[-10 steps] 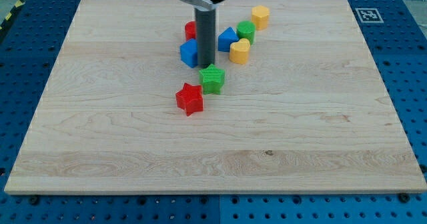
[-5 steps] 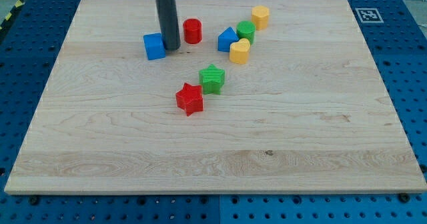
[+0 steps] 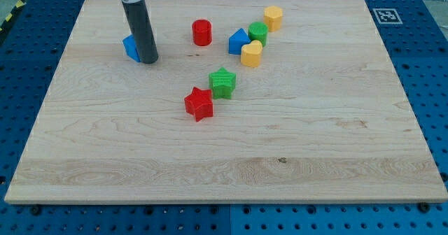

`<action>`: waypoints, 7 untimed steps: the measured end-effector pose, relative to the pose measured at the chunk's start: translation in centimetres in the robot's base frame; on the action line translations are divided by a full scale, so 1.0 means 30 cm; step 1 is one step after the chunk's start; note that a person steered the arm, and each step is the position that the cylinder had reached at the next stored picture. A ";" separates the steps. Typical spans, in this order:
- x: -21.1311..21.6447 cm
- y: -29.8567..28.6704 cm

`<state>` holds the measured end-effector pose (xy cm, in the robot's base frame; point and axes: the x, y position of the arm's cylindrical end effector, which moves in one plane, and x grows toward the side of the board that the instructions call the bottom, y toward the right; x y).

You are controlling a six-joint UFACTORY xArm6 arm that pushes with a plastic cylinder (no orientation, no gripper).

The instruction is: Place the blue cube diagonally to red star

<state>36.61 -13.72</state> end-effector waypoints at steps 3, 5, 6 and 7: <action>-0.140 0.068; -0.100 -0.081; -0.100 -0.094; -0.099 -0.094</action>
